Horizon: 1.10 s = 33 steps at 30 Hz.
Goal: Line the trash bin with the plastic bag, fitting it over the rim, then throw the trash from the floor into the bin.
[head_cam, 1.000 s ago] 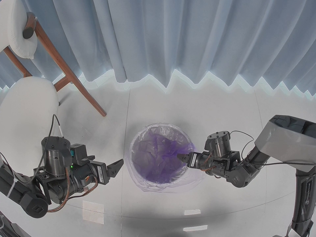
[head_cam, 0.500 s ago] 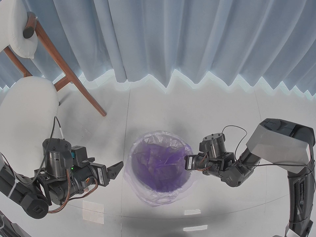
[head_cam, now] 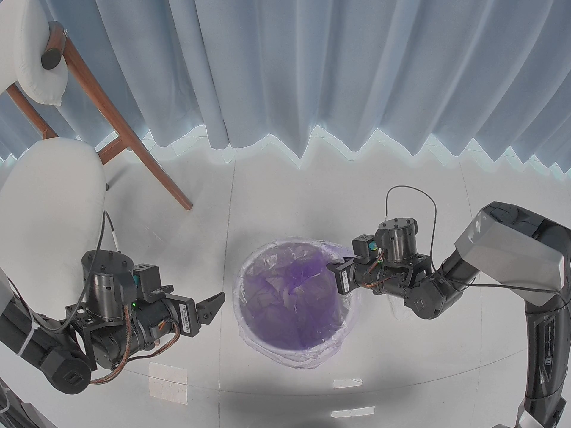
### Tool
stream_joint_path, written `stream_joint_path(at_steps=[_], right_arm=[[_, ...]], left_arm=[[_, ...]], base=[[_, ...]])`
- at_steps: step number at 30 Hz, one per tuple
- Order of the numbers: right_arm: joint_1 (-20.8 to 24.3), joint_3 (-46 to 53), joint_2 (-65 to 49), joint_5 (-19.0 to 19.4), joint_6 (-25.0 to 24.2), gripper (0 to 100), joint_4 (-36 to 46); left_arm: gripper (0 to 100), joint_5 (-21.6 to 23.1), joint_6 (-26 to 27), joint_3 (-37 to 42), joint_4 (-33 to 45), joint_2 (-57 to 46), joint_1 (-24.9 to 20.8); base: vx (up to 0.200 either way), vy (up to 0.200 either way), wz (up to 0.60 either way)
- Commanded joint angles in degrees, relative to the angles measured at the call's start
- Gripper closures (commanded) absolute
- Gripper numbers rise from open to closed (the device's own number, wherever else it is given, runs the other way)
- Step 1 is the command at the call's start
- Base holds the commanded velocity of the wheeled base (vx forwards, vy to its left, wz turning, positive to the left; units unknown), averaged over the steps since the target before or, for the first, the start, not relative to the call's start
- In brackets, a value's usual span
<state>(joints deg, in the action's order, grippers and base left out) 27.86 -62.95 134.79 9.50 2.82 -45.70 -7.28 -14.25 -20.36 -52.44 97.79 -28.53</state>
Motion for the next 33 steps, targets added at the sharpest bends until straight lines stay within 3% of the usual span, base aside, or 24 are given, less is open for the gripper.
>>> stream_joint_path(at_steps=[1,6,15,16,25,33], right_arm=[[-1.2,-1.9,0.5,5.4,6.0,100,-0.2],[-2.0,-4.6,2.3,7.6,10.4,100,-0.2],[-4.1,-12.7,6.9,7.6,10.7,100,0.0],[-4.2,-13.1,7.0,7.5,10.7,0,0.0],[-4.3,-13.8,6.7,7.5,9.3,0,-2.0],[-5.5,-9.3,-0.8,7.6,6.1,0,-2.1]], left_arm=[[0,-0.1,-0.1,0.2,0.1,0.1,0.0],[0,-0.1,-0.2,0.4,0.1,0.0,0.0],[0,-0.1,-0.1,0.5,0.1,0.1,0.0],[0,-0.1,-0.1,0.5,0.1,0.1,0.0],[0,0.2,-0.5,0.4,0.1,0.2,0.0],[0,0.8,-0.9,0.7,0.3,1.5,0.6]], base=[[0.000,0.000,0.00],[0.000,0.000,0.00],[0.000,0.000,0.00],[0.000,0.000,0.00],[0.000,0.000,0.00],[0.000,0.000,0.00]])
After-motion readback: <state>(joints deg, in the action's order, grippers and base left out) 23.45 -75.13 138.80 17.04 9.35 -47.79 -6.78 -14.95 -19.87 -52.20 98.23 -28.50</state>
